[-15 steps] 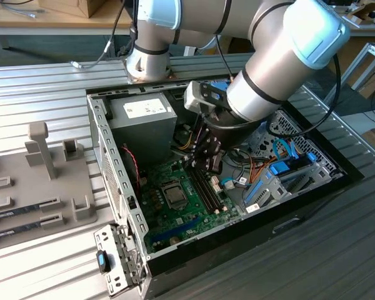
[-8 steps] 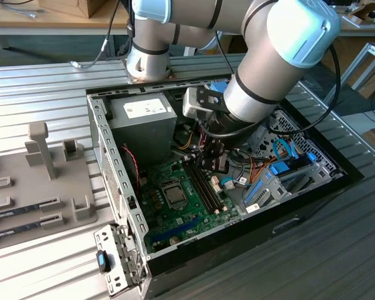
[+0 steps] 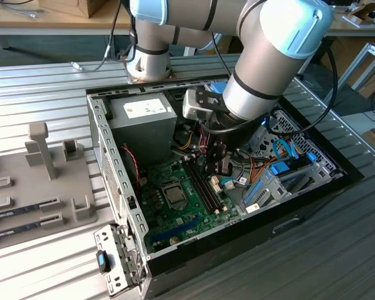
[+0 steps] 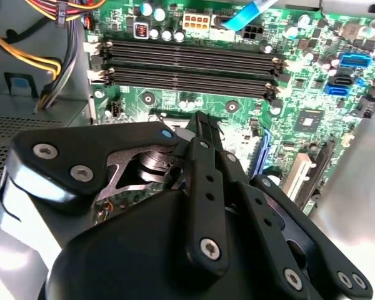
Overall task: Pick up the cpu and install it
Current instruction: 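Install the first cpu locking lever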
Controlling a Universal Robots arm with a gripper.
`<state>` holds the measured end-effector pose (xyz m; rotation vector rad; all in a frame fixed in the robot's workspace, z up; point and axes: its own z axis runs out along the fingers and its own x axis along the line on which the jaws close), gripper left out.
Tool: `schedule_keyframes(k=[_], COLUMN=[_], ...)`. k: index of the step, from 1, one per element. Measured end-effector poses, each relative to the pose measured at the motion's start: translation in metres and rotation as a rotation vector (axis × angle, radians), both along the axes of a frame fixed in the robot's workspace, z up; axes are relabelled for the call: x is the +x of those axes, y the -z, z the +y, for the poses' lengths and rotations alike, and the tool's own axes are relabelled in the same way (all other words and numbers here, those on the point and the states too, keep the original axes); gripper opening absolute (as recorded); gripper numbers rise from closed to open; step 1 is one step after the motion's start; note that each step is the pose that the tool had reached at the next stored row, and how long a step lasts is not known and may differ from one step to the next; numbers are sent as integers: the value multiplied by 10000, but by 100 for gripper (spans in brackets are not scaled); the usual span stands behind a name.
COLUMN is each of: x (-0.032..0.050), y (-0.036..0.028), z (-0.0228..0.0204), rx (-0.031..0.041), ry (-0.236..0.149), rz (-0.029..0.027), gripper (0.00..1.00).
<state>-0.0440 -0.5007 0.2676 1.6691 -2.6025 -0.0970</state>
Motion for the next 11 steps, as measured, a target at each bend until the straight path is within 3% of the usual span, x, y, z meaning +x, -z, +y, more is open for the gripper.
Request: schedule_keyframes(k=[1, 2, 4, 7, 11], x=[-8, -19, -41, -62, -159], y=[-2, -1, -1, 12, 60], z=[1, 6, 35, 119, 151], rx=[71, 96, 100, 101, 93], ry=[2, 1, -20, -175, -211], rz=[1, -1, 0, 0, -15], gripper=[11, 11, 11, 11, 11])
